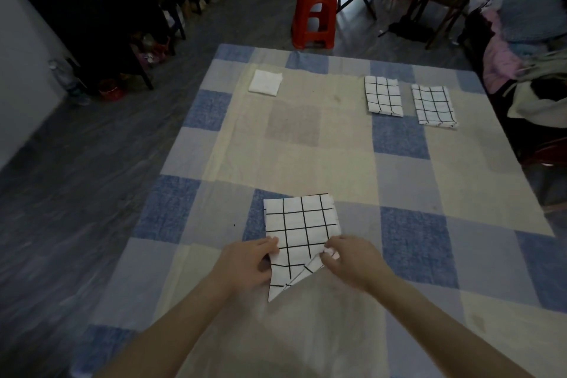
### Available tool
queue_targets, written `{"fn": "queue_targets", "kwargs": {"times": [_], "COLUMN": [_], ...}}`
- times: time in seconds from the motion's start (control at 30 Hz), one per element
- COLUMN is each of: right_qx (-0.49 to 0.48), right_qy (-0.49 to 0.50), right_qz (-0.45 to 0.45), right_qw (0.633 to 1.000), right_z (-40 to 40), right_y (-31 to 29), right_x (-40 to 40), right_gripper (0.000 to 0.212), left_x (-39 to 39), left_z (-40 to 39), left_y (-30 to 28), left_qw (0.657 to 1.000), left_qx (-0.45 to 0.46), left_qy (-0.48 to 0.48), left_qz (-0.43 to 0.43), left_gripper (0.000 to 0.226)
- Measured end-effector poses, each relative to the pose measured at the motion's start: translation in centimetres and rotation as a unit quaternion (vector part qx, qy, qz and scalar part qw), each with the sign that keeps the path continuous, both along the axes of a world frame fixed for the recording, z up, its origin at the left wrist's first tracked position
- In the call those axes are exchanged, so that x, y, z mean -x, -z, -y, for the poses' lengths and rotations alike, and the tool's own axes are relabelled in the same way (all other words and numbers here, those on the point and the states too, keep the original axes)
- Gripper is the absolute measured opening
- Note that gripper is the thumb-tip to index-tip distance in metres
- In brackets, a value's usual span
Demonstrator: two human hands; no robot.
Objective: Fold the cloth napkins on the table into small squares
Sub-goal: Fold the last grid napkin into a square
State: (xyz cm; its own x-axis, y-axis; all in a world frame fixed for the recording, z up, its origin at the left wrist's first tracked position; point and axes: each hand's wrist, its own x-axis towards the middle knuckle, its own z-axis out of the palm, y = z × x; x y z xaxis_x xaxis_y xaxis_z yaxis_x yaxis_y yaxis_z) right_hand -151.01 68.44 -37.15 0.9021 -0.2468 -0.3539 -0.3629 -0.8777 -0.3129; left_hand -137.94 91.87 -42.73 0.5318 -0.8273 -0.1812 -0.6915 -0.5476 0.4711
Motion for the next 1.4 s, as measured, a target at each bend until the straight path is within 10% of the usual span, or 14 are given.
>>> {"fn": "queue_targets", "kwargs": {"times": [0.27, 0.83, 1.3, 1.4], "right_qx": [-0.209, -0.212, -0.206, -0.190], "right_qy": [0.259, 0.099, 0.194, 0.207], "right_qz": [0.161, 0.057, 0.061, 0.043], "right_qw": [0.929, 0.971, 0.957, 0.959], "right_z": [2.8, 5.9, 3.4, 3.6], "right_y": [1.3, 3.5, 3.0, 3.2], "right_x": [-0.4, 3.9, -2.3, -3.0], "right_gripper": [0.012, 0.074, 0.006, 0.022], "left_x": [0.2, 3.1, 0.5, 0.1], "left_z": [-0.6, 1.9, 1.9, 2.1], "left_y": [0.2, 0.0, -1.2, -1.6], "left_qw": [0.996, 0.920, 0.898, 0.883], "left_qx": [0.081, 0.172, 0.199, 0.207], "left_qy": [-0.018, -0.317, -0.307, -0.330], "left_qz": [0.014, -0.152, -0.244, -0.263], "left_gripper": [0.047, 0.012, 0.016, 0.016]}}
